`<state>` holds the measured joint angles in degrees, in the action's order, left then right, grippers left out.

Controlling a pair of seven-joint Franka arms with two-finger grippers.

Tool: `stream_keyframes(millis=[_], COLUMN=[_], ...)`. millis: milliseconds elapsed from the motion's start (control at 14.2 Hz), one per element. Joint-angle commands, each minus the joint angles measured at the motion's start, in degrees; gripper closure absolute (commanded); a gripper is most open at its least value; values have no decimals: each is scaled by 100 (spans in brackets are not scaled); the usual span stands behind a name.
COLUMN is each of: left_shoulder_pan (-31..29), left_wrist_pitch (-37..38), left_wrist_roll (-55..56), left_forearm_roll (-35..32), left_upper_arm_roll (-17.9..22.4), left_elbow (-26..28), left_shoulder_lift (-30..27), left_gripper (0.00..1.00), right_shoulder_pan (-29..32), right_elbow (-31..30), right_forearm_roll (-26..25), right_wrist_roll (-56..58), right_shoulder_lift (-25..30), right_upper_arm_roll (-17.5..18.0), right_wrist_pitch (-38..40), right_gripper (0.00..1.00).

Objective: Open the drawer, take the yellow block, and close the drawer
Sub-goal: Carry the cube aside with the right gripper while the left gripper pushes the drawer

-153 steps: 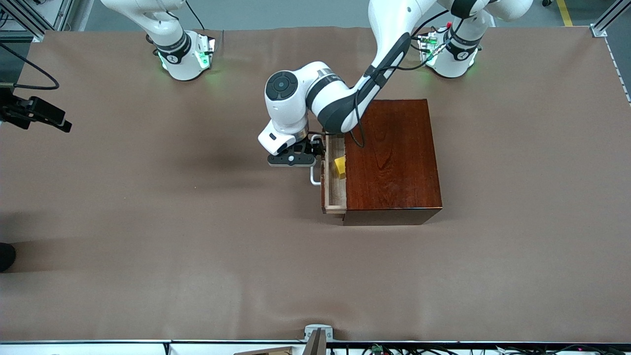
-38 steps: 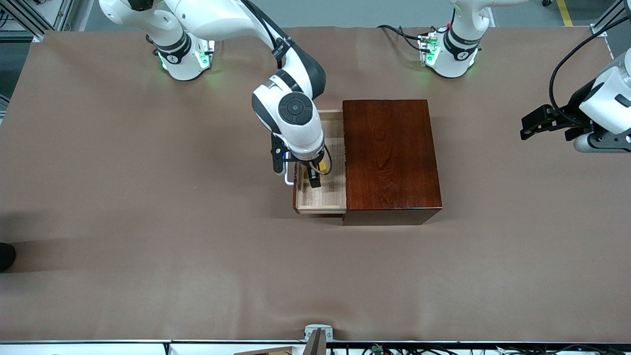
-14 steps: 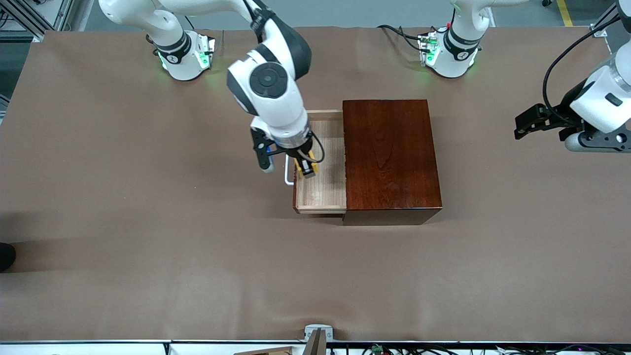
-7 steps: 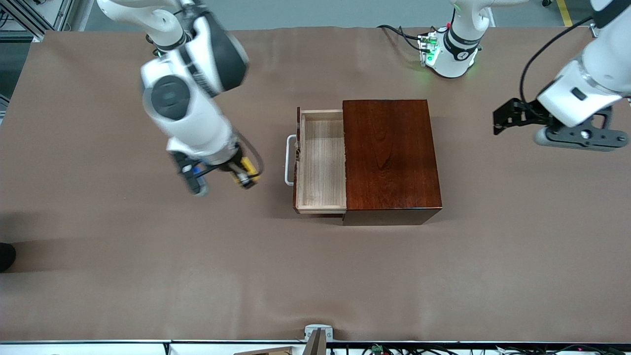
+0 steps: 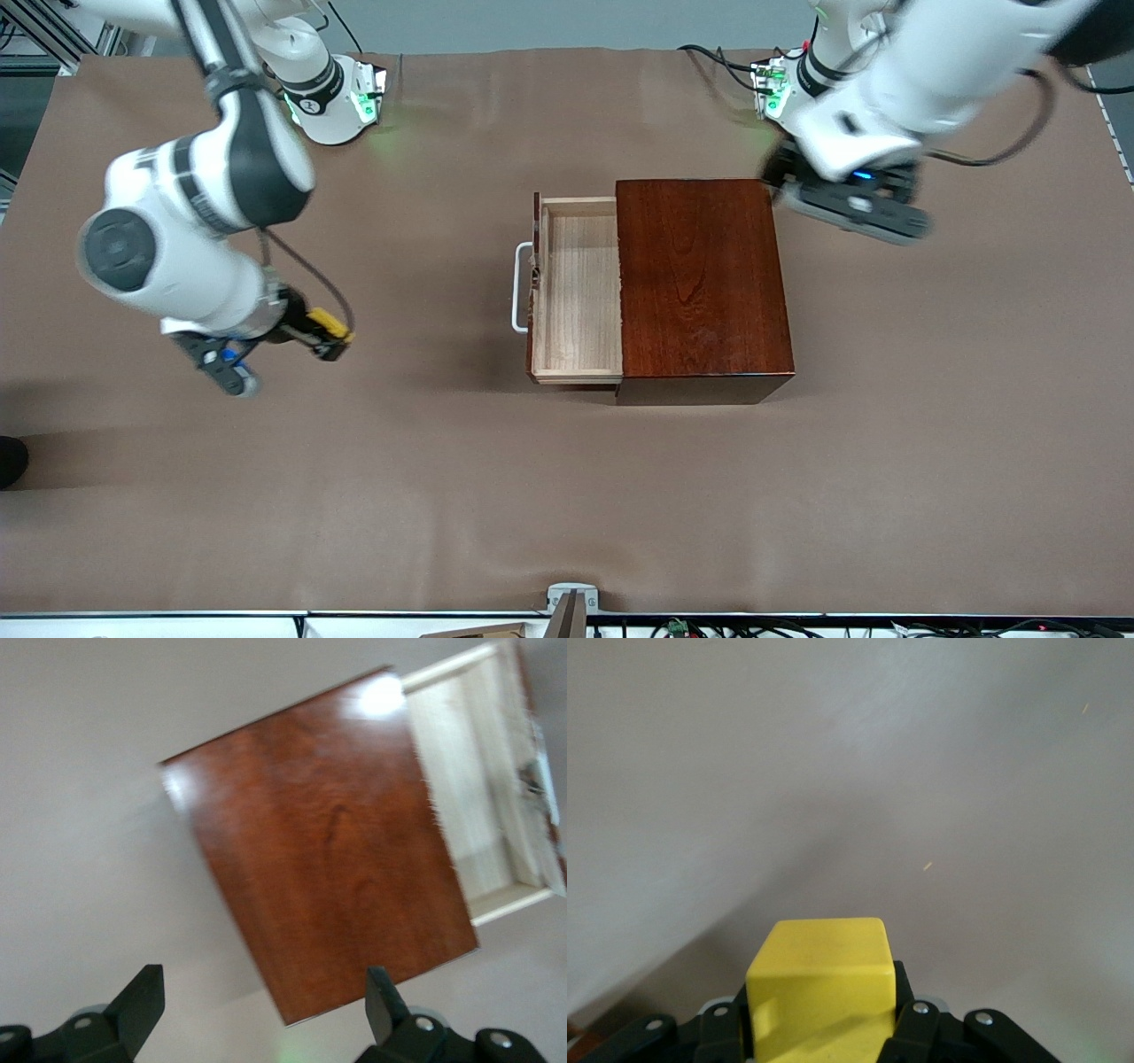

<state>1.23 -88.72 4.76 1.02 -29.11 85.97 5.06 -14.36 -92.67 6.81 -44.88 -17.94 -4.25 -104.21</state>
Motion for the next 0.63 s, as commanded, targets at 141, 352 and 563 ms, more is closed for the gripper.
stream_keyframes(millis=[141, 352, 563], left_shoulder_pan=[656, 1561, 2265], left_wrist_pitch=[-742, -1267, -2392], left_wrist_roll=[-133, -186, -949], left_forearm_roll=[-58, -136, -584], left_upper_arm_roll=[-735, -727, -675], left_elbow=[-201, -852, -1029], left_shoulder_lift=[722, 1662, 2305], left_gripper=[0, 0, 0], right_shoulder_pan=[863, 1303, 1628], right_elbow=[-454, -454, -454], right_forearm_roll=[101, 57, 39], right_wrist_roll=[2074, 3350, 4292], right_shoulder_lift=[169, -86, -323], right_upper_arm_roll=[109, 100, 100], right_wrist_pitch=[-82, -240, -389], right_gripper=[100, 100, 100])
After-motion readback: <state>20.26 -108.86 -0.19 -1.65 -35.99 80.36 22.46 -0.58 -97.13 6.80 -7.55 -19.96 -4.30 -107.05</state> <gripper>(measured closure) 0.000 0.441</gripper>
